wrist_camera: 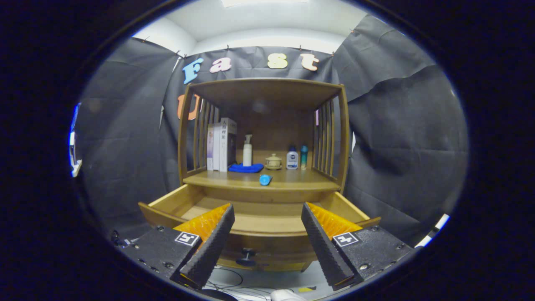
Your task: Pull open the drawer, take out the items inside it, and place them on the countertop above the cabinet.
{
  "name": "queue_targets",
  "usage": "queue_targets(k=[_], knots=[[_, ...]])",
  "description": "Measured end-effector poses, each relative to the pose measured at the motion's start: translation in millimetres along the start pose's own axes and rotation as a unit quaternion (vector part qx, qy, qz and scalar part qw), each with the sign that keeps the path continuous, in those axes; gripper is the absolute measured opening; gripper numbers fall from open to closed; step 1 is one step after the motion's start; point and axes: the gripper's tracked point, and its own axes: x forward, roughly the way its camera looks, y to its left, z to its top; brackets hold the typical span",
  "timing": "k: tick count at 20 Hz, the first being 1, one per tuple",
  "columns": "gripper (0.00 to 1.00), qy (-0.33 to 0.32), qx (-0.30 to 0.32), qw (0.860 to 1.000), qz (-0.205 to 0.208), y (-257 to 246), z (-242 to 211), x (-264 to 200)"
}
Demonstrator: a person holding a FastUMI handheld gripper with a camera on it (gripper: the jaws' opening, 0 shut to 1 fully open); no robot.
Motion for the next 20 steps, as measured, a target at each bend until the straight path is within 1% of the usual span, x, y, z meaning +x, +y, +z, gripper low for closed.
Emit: queue_targets(k=[3, 8, 13, 16, 20], knots=[[1.00, 0.023, -0.004, 1.000, 0.002, 11, -37, 6], [1.00, 0.047, 0.004, 0.999, 0.005, 23, -67, 17], [1.00, 0.051, 0.013, 0.999, -0.002, 25, -69, 34], [1.00, 0.056, 0.012, 0.998, -0.021, 20, -72, 39], [1.00, 0.053, 0.015, 0.998, -0.022, 24, -73, 42]])
